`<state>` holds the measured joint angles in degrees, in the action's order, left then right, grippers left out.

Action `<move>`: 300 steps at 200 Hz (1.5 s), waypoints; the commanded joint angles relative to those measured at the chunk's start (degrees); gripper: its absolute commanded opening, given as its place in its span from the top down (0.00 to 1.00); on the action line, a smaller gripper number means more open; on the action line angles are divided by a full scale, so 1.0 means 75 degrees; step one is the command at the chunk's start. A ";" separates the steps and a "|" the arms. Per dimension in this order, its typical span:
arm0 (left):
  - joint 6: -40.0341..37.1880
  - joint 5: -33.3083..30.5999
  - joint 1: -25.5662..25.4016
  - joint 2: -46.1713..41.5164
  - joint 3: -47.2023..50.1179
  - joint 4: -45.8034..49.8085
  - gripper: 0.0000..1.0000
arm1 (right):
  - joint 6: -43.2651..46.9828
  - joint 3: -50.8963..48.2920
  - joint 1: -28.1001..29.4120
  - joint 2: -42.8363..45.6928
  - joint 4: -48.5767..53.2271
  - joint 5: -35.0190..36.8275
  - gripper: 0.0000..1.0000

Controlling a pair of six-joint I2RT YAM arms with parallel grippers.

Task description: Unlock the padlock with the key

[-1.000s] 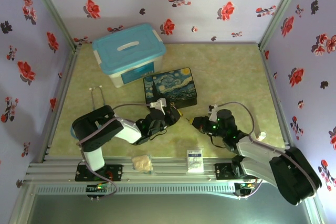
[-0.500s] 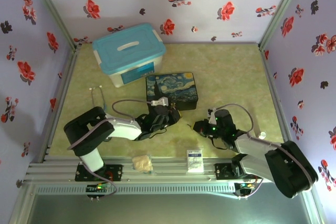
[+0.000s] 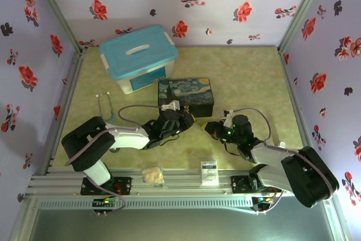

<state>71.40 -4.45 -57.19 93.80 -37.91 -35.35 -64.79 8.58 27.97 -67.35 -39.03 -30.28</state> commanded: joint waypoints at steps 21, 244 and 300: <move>0.0263 0.0020 0.0082 -0.0281 0.0027 -0.0951 1.00 | -0.0593 0.0020 0.0080 -0.0674 -0.1648 -0.0156 1.00; 0.1222 0.0476 0.0102 0.0360 0.0250 -0.2875 1.00 | -0.0425 0.0005 -0.0256 -0.0374 -0.2116 -0.0507 1.00; 0.1387 0.0336 0.0106 0.0552 0.0394 -0.3134 1.00 | -0.0719 -0.0200 -0.0330 -0.0261 -0.2517 -0.0415 1.00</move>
<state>80.82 -2.87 -56.34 96.82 -34.85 -53.17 -68.53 7.14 26.00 -71.00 -53.12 -33.23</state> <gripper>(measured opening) 0.128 0.056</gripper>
